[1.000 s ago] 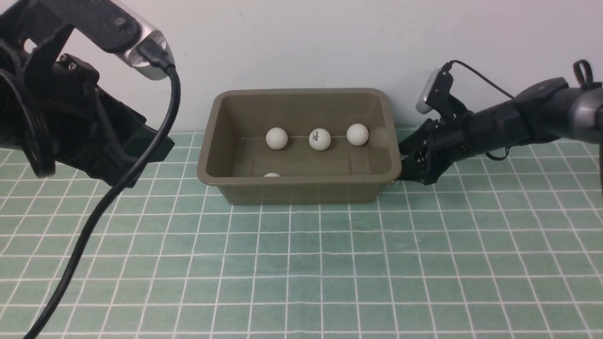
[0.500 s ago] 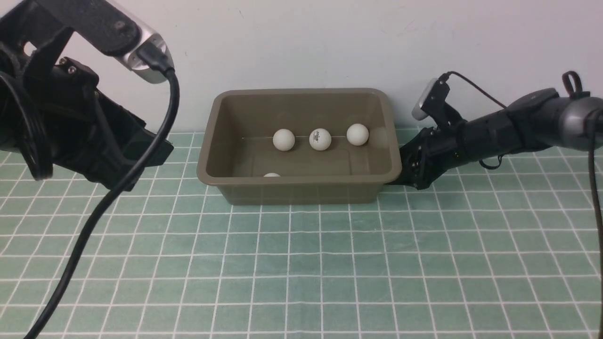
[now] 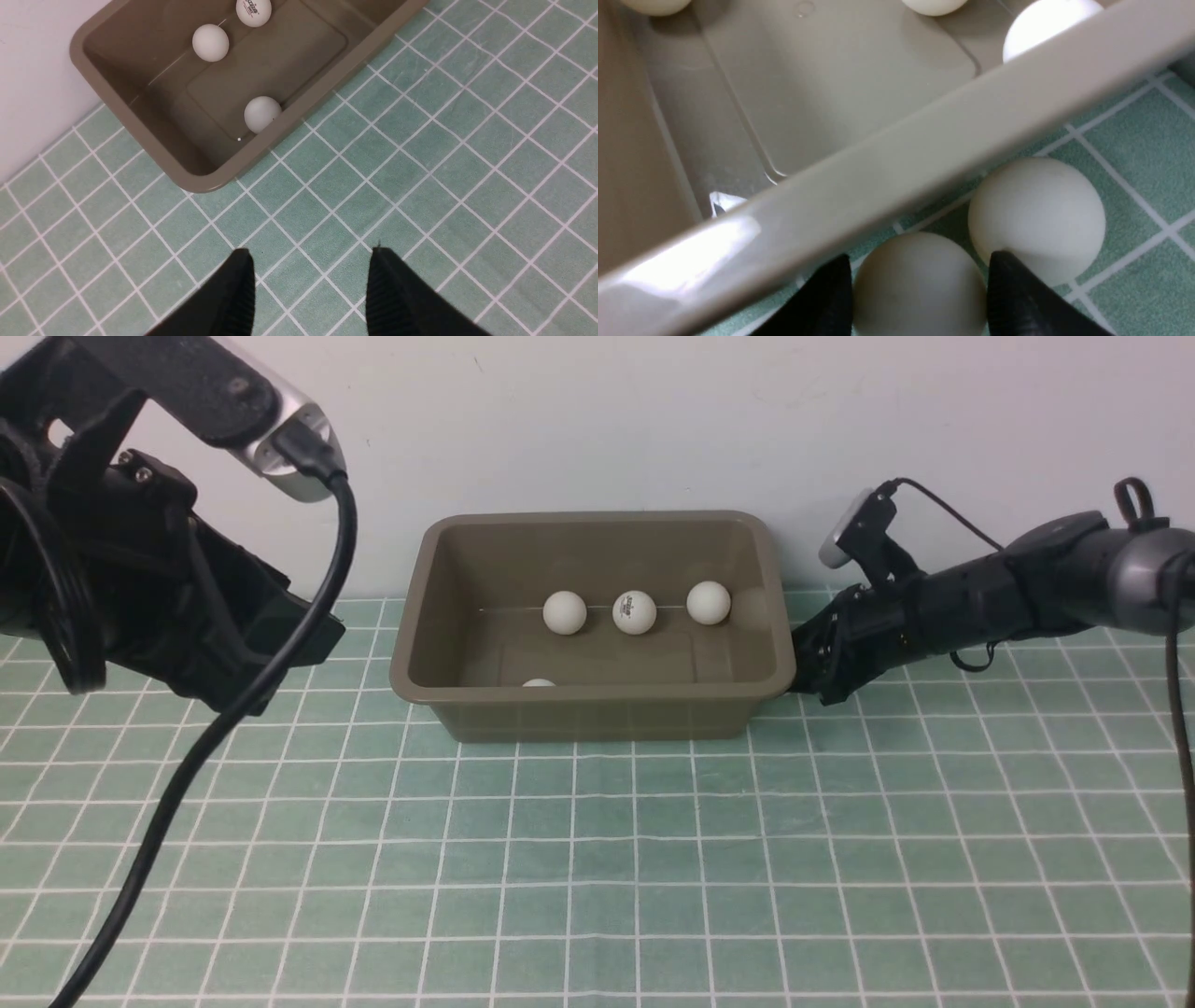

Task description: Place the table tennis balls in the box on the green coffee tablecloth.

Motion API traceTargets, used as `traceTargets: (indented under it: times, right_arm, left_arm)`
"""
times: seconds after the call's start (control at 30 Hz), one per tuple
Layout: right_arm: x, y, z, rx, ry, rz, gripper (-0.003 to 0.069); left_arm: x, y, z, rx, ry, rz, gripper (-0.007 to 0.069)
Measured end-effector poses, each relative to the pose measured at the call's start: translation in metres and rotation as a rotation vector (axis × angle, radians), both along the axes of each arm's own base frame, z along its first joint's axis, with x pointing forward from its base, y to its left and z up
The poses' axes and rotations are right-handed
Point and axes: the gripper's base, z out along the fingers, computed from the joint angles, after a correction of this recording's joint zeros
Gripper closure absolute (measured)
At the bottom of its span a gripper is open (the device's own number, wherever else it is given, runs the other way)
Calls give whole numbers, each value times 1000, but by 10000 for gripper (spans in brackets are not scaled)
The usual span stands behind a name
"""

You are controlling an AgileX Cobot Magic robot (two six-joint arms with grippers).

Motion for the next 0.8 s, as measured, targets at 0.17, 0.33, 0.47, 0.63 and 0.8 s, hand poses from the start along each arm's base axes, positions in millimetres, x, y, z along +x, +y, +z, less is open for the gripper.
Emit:
traceTargets:
  times: [0.17,0.33,0.47,0.63,0.8]
  right_arm:
    - [0,-4,0,17,34,-26,317]
    - [0,-28,26,17,6,-59,317]
    - [-3,-42,46,35,-15,-64,317]
    - [-9,-47,69,87,-17,-45,317]
    - [-15,-22,76,146,8,24,317]
  left_arm:
    - [0,0,0,0,0,0,325]
    - [0,0,0,0,0,0,325]
    - [0,0,0,0,0,0,325]
    - [0,0,0,0,0,0,325]
    - [0,0,0,0,0,0,325]
